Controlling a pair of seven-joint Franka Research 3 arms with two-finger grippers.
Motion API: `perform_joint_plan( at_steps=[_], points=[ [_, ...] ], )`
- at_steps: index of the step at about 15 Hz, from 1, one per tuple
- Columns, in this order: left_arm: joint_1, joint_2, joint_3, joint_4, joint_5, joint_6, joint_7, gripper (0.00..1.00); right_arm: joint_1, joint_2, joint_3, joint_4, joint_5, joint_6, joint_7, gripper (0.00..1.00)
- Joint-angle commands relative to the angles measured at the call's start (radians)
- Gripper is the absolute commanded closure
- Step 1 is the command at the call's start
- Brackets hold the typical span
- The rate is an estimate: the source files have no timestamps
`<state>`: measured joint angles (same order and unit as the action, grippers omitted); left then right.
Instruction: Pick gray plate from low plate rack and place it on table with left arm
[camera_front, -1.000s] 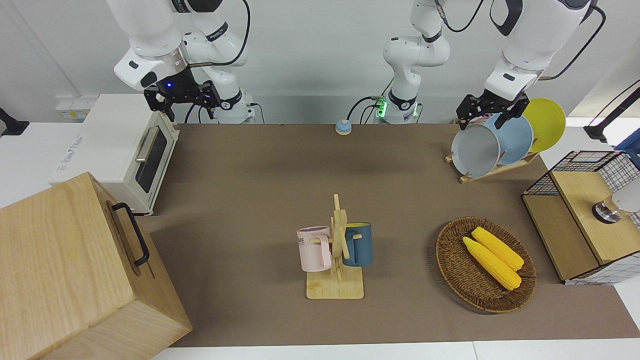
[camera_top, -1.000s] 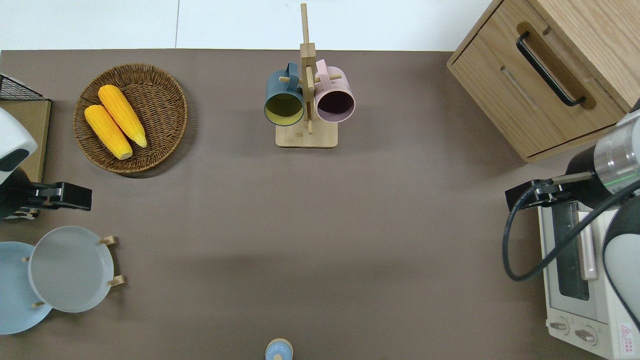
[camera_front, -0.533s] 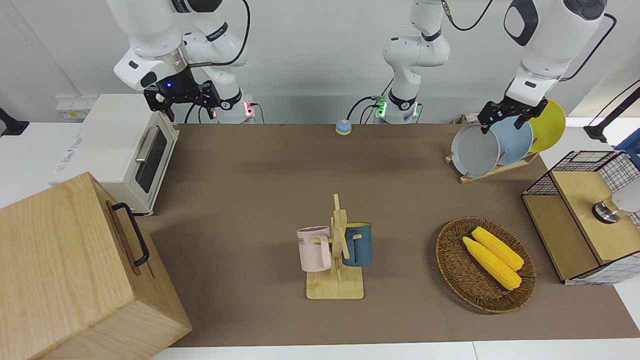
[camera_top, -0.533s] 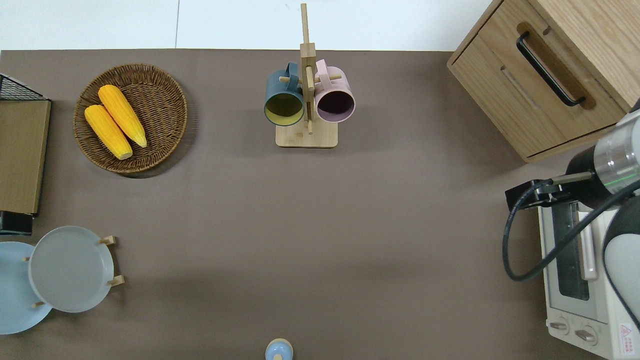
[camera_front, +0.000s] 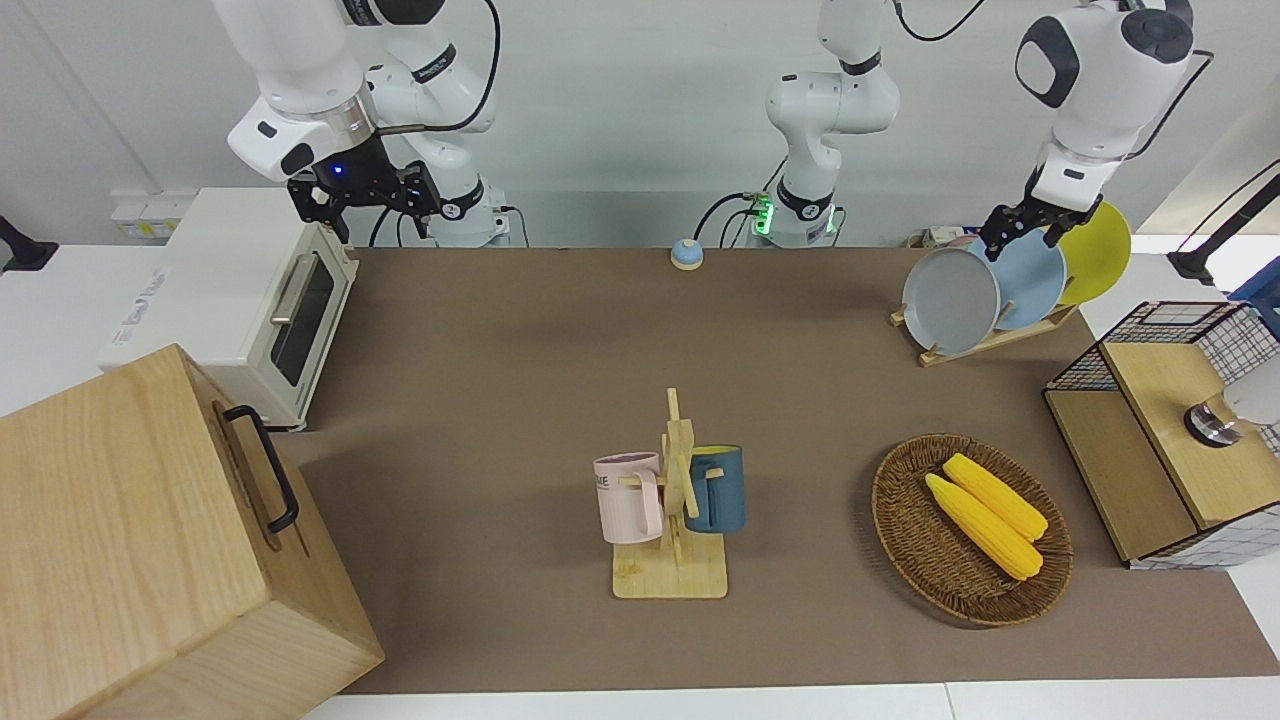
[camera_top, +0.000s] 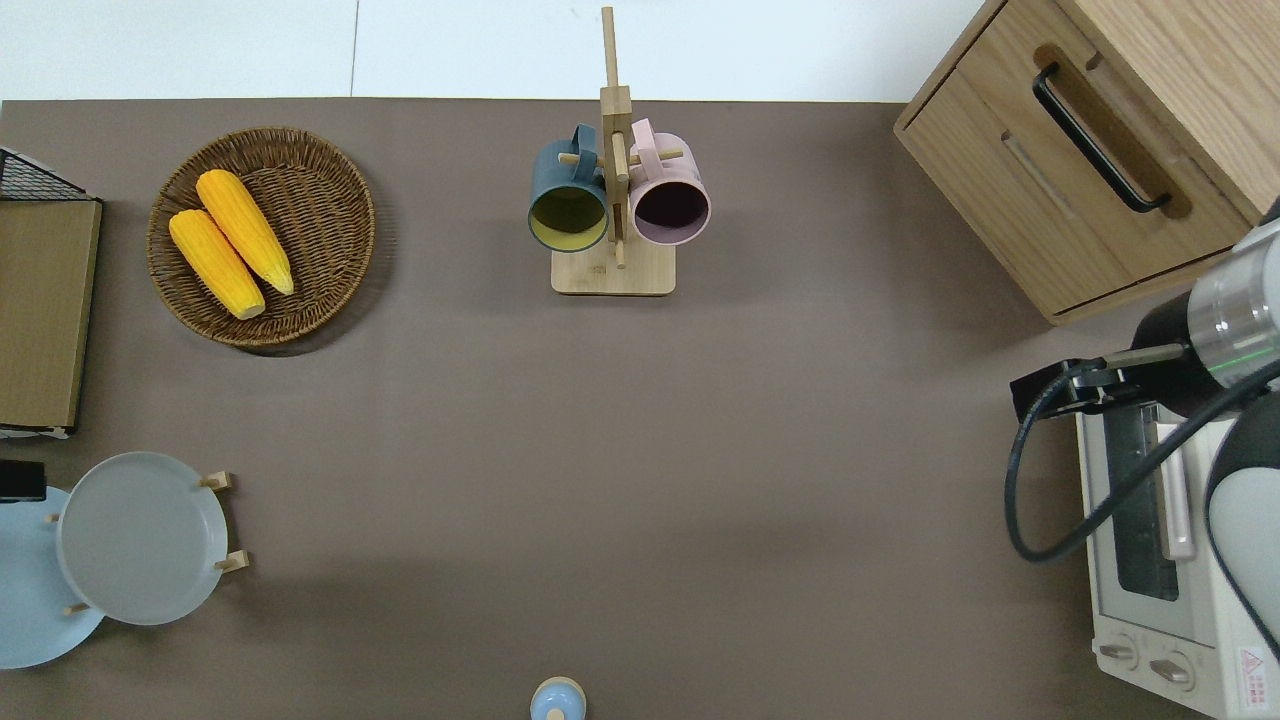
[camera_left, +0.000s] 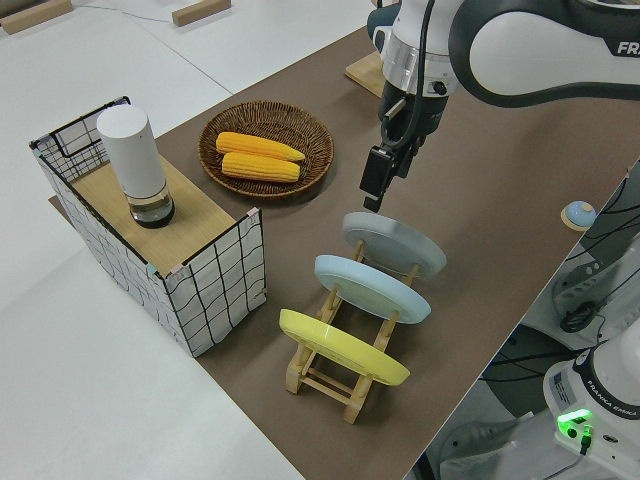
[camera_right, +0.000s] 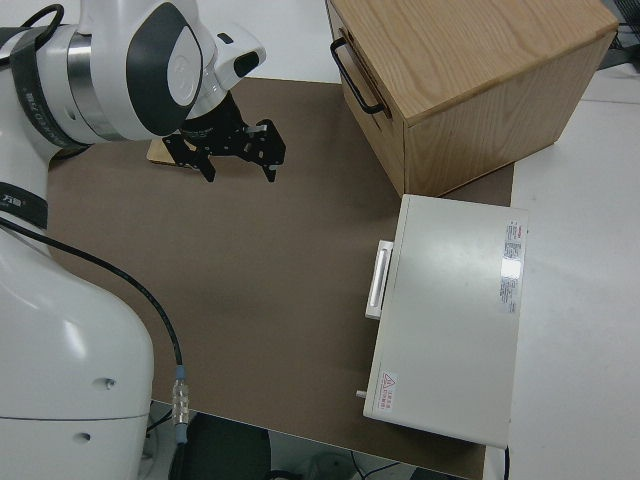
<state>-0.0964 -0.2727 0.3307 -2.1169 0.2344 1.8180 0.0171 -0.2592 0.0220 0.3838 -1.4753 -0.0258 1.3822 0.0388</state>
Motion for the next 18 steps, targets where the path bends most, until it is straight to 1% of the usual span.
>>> perform_joint_plan(
  at_steps=[1,4,8,9,10,12,13,14,16,17,18],
  points=[
    [-0.016,-0.036,0.033,-0.127,0.013,0.110,-0.003,0.00,-0.023,-0.002,0.021,0.007,-0.005,-0.011,0.012,0.017],
    [-0.017,-0.034,0.050,-0.210,0.010,0.181,-0.003,0.00,-0.023,-0.002,0.020,0.006,-0.005,-0.011,0.012,0.017],
    [-0.025,-0.029,0.077,-0.258,0.010,0.204,-0.003,0.01,-0.023,-0.002,0.020,0.006,-0.005,-0.011,0.012,0.017],
    [-0.025,-0.028,0.082,-0.261,0.010,0.205,-0.003,0.08,-0.023,-0.002,0.021,0.007,-0.005,-0.011,0.012,0.017],
    [-0.026,-0.028,0.083,-0.261,0.008,0.205,-0.003,0.28,-0.023,-0.002,0.021,0.007,-0.005,-0.012,0.012,0.017],
    [-0.031,-0.028,0.083,-0.261,0.008,0.201,-0.003,0.61,-0.023,-0.004,0.021,0.007,-0.006,-0.011,0.012,0.017],
    [-0.031,-0.028,0.083,-0.261,0.008,0.201,-0.005,0.64,-0.023,-0.002,0.020,0.007,-0.005,-0.011,0.012,0.017],
    [-0.032,-0.029,0.083,-0.261,0.006,0.198,-0.003,0.77,-0.023,-0.002,0.021,0.007,-0.005,-0.011,0.012,0.017],
    [-0.032,-0.029,0.083,-0.259,0.006,0.198,-0.005,0.90,-0.023,-0.002,0.020,0.006,-0.005,-0.012,0.012,0.017],
    [-0.032,-0.029,0.083,-0.259,0.003,0.196,-0.005,0.93,-0.023,-0.002,0.021,0.007,-0.005,-0.011,0.012,0.017],
    [-0.032,-0.029,0.083,-0.259,0.003,0.196,-0.005,0.93,-0.023,-0.002,0.020,0.007,-0.005,-0.011,0.012,0.017]
  ],
)
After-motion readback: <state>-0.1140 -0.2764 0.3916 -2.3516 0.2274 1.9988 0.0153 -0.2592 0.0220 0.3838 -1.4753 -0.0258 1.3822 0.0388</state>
